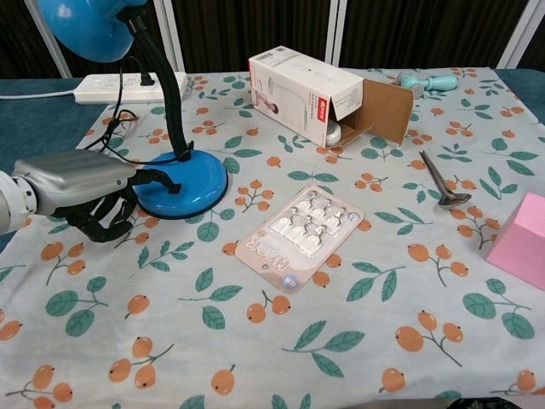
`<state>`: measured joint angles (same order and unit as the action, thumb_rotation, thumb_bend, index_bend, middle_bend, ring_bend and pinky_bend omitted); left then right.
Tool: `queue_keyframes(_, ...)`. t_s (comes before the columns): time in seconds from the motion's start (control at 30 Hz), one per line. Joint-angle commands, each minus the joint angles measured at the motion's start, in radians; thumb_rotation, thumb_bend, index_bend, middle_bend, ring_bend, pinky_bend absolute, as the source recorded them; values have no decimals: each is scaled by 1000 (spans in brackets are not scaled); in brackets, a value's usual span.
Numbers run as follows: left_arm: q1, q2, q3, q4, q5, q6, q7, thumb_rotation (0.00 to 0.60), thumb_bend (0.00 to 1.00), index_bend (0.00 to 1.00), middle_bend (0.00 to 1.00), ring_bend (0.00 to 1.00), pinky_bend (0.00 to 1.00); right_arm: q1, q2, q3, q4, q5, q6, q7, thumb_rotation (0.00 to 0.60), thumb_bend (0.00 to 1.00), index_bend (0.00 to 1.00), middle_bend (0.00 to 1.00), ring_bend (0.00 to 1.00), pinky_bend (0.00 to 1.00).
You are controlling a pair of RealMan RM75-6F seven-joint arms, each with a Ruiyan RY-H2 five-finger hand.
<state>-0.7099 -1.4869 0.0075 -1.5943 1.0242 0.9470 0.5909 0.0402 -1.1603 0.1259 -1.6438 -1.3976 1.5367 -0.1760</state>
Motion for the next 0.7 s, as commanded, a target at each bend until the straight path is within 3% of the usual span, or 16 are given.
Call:
queue_keyframes(0.03,2,0,6,-1,0,0,5,600,489,147,613,612,594,0,0,0,0,0,0,0,600,226,0,0,54,98)
queue_keyframes(0.5,4,-1,5,-8,-4,14,23,600,489,146,602,612,594,1,1,1,0,0,0,1,600,226,0,0,54,97)
queue_keyframes(0.7,10,30,-24,-70,59,71,-5,600,442,119,495,549,583,0,1,2,0,1,1,3,600,226,0,0,54,97)
